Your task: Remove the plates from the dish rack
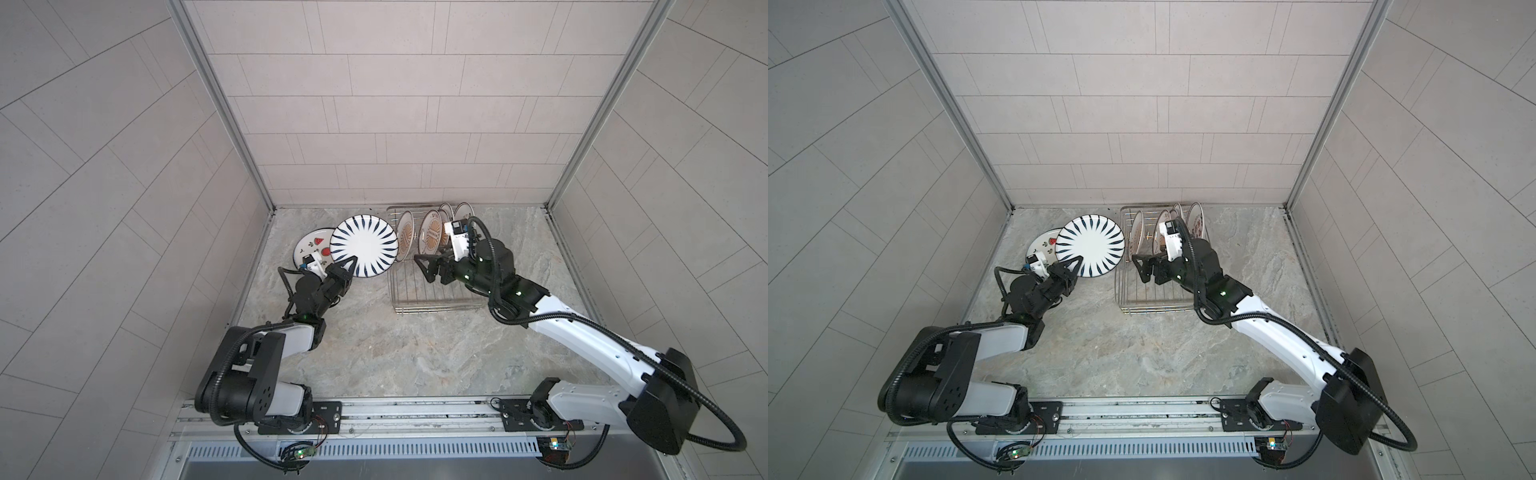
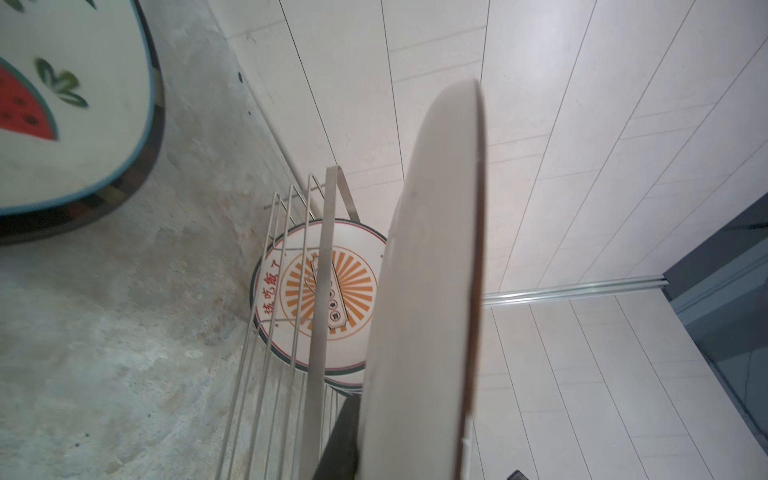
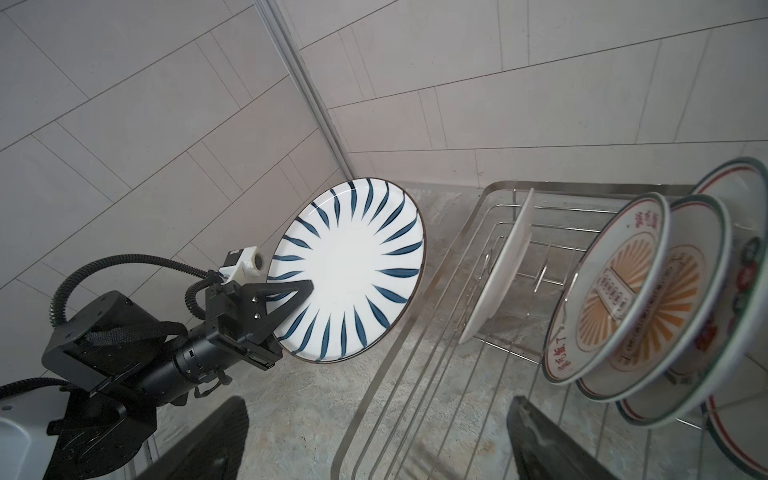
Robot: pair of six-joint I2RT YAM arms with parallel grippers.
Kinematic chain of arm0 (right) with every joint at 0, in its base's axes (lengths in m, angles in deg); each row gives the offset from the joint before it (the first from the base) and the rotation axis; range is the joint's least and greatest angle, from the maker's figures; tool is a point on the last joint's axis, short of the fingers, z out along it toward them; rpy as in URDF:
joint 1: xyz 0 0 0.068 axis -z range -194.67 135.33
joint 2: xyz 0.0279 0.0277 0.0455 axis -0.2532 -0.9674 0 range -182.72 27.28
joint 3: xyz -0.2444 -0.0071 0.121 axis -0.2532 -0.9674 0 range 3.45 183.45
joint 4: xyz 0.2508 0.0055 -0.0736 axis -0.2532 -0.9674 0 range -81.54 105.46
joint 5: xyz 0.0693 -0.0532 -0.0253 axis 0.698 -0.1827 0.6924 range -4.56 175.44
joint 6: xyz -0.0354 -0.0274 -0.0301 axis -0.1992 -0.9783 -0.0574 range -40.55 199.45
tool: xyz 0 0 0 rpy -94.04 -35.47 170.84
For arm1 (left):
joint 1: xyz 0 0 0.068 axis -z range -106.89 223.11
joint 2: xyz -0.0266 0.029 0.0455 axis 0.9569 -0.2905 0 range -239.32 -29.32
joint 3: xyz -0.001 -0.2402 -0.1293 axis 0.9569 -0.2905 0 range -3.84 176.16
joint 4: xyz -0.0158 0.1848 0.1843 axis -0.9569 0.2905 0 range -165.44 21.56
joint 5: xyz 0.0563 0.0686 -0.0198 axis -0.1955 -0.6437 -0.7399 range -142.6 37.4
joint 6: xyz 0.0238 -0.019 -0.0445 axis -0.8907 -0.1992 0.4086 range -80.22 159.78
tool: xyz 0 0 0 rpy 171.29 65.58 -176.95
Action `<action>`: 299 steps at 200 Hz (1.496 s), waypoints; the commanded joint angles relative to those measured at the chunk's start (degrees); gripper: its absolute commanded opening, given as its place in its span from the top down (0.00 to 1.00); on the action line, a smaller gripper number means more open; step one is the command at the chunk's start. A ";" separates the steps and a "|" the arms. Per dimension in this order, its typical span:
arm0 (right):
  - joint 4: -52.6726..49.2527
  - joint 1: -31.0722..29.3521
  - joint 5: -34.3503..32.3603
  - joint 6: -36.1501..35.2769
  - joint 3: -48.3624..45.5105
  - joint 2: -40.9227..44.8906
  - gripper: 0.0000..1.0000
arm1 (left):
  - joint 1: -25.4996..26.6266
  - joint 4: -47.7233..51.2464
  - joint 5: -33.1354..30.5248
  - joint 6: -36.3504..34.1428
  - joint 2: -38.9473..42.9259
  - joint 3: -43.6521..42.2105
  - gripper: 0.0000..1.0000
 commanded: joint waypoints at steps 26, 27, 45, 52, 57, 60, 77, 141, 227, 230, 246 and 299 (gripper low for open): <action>-3.99 -5.79 -4.75 -4.93 13.68 -13.21 0.01 | -4.51 -4.99 -3.46 -1.38 -1.98 5.54 0.95; -4.07 -5.90 -4.98 -4.94 14.01 -13.65 0.01 | -4.61 -4.97 -3.47 -1.38 -2.10 5.62 0.95; -6.97 -6.54 -6.55 -3.51 20.48 -20.14 0.01 | -5.58 -3.87 -4.23 -2.13 -3.68 6.48 0.95; -7.84 -6.54 -6.26 -3.28 22.94 -22.44 0.01 | -5.98 -2.51 -5.08 -3.20 -4.03 6.84 0.95; -8.14 -6.54 -5.76 -3.33 24.43 -23.98 0.01 | -6.31 -1.11 -5.41 -3.88 -4.14 7.21 0.95; -8.26 -6.54 -5.43 -3.36 25.18 -24.89 0.01 | -6.56 -0.45 -5.60 -4.31 -4.25 7.41 0.95; -8.49 -6.54 -4.12 -3.37 29.16 -29.13 0.02 | -8.15 2.58 -5.85 -5.75 -5.26 8.86 0.95; -11.04 -6.54 1.19 -5.37 41.45 -40.94 0.05 | -11.23 6.77 -11.36 -10.09 -10.18 11.36 0.97; -16.49 -6.54 4.70 -5.75 53.01 -51.00 0.06 | -13.29 7.26 -12.71 -9.64 -14.87 12.56 0.89; -16.59 -6.54 4.77 -5.74 53.29 -51.22 0.07 | -13.34 7.34 -12.58 -9.60 -15.13 12.69 0.88; -17.23 -6.54 4.72 -5.40 54.14 -52.09 0.07 | -13.36 7.22 -11.63 -9.40 -16.63 13.41 0.86; -17.93 -6.54 4.98 -5.04 54.94 -52.93 0.07 | -13.79 7.60 -11.96 -9.46 -18.36 13.41 0.70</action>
